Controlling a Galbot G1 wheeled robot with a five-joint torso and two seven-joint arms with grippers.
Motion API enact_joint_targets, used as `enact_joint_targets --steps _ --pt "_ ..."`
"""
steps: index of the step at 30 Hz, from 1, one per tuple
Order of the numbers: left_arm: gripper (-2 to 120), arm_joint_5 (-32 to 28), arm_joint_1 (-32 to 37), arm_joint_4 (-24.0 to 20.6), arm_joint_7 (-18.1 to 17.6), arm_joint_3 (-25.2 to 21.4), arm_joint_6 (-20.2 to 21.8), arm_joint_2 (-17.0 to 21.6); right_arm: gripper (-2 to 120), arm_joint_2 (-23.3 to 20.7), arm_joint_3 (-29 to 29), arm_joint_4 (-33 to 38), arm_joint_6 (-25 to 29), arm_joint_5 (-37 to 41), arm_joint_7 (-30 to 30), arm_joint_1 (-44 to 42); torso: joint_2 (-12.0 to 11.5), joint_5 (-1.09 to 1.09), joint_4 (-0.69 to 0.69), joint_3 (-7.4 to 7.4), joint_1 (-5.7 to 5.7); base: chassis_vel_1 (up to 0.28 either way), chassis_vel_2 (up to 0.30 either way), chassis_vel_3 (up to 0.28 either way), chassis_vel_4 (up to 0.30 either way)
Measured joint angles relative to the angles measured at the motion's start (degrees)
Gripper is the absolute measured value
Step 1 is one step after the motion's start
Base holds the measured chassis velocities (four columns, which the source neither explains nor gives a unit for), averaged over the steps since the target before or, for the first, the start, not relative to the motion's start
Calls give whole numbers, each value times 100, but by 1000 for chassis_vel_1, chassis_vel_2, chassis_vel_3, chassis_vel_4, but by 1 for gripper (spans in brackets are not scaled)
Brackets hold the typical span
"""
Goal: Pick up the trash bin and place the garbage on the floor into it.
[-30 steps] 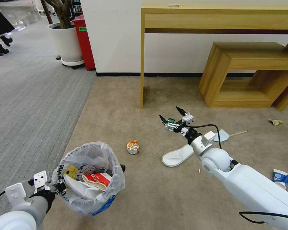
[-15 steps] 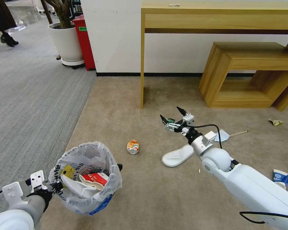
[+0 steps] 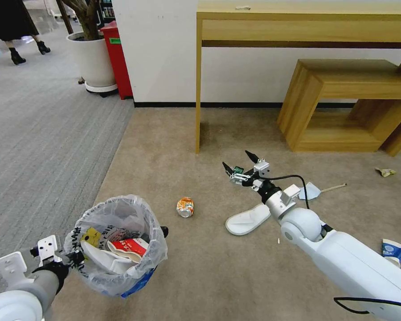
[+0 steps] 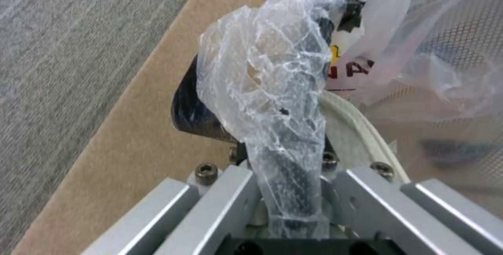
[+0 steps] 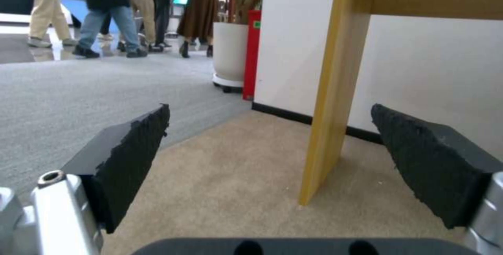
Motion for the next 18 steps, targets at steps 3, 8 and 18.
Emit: enact_joint_targets --steps 3,8,18 --pt "1 -29 -17 -1 -17 -13 0 3 99 -6 -3 0 0 -4 0 0 0 0 0 1 0 -88 105 96 -101" --pt "1 -39 -16 -12 -37 -12 -1 0 99 -23 -5 0 7 -9 -1 3 0 0 -1 1 0 -88 80 83 -86" --pt "1 -38 15 -48 -39 -10 0 -25 99 -11 -15 9 37 -27 -5 -15 0 0 0 0 0 -70 79 73 -82"
